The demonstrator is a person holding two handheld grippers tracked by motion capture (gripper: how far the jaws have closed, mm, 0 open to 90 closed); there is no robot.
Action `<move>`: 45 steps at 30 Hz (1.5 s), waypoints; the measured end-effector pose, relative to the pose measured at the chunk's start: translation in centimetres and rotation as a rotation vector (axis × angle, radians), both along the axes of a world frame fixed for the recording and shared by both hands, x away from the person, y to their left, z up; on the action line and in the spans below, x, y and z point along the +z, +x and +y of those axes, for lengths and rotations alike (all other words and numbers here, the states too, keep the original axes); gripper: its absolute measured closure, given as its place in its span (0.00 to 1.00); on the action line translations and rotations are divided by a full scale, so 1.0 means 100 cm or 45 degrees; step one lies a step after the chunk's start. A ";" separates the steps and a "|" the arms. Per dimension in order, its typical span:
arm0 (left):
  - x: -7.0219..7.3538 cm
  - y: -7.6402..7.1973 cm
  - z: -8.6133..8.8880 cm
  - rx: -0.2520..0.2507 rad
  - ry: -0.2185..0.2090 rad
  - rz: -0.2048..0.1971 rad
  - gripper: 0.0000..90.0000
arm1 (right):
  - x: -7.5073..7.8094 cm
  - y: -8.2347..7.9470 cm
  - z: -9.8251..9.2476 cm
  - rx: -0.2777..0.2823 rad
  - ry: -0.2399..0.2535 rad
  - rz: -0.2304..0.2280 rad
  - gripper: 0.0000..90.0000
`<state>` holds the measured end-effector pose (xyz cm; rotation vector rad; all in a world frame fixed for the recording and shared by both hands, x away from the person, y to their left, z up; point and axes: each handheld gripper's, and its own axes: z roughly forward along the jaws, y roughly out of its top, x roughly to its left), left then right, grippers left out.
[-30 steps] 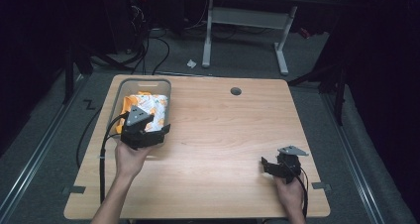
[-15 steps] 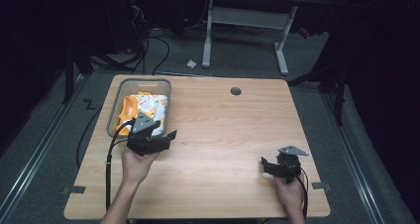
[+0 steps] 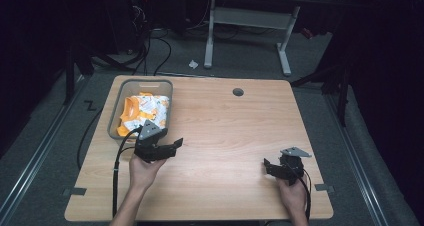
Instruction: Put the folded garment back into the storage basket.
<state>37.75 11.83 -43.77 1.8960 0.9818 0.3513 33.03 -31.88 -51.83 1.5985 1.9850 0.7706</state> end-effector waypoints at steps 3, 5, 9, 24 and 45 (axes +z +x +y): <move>-0.005 -0.001 -0.004 -0.018 0.004 0.002 0.35 | 0.000 0.000 0.000 0.000 0.000 0.000 0.24; -0.009 -0.002 -0.008 -0.028 0.008 0.004 0.35 | 0.000 0.000 0.000 0.000 0.000 0.000 0.24; -0.016 -0.004 -0.015 -0.050 0.011 0.024 0.35 | 0.000 0.000 0.000 0.000 0.000 0.000 0.24; -0.038 -0.004 -0.029 -0.068 0.006 0.106 0.35 | 0.000 0.000 0.000 0.000 0.000 0.000 0.24; -0.067 -0.006 -0.032 -0.024 0.097 0.158 0.34 | 0.000 0.000 0.000 0.001 0.000 0.000 0.24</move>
